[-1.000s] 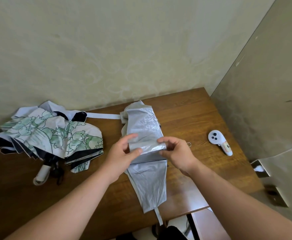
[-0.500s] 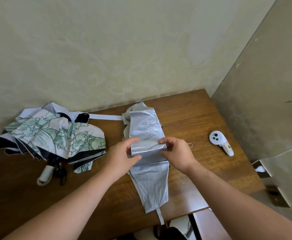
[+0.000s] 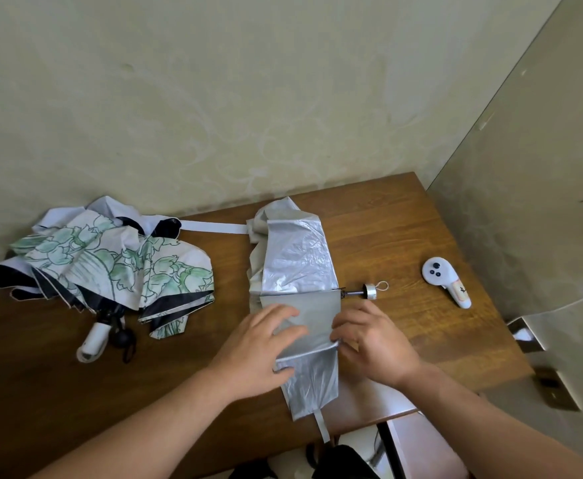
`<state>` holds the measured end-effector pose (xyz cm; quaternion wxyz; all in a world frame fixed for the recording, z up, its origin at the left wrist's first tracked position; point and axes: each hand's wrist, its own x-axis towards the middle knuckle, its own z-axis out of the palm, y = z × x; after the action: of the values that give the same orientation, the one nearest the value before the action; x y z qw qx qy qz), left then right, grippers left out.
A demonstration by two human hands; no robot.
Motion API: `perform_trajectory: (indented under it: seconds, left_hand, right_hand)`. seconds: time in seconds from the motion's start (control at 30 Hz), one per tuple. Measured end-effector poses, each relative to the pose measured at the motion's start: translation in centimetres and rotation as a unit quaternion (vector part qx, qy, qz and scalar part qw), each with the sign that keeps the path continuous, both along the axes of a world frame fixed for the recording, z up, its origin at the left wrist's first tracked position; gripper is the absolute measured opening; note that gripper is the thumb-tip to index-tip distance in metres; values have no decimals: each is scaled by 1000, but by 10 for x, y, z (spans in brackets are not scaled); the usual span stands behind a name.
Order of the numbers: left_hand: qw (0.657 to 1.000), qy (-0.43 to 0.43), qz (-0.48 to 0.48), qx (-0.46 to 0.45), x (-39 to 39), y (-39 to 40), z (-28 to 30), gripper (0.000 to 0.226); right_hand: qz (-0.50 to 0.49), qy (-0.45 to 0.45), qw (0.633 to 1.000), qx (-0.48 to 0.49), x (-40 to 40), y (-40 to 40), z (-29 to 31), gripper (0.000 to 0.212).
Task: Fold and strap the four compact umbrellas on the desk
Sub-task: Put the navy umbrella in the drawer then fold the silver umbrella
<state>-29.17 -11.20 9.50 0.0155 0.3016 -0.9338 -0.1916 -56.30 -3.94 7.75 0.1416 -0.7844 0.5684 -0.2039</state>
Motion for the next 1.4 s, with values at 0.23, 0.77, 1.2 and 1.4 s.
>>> perform_trajectory:
  seconds: [0.23, 0.77, 1.2, 1.4]
  left_hand:
    - [998, -16, -56, 27, 6, 23, -43, 22]
    - [980, -161, -101, 56, -6, 67, -97, 30]
    - [984, -106, -124, 72, 2, 62, -91, 35]
    - [999, -16, 19, 24, -19, 35, -87, 27]
  right_hand:
    - [20, 30, 999, 39, 8, 29, -42, 11]
    - [0, 108, 982, 157, 28, 50, -88, 18]
    - [63, 132, 972, 186, 26, 67, -94, 30]
    - [-11, 75, 967, 242, 23, 38, -75, 27]
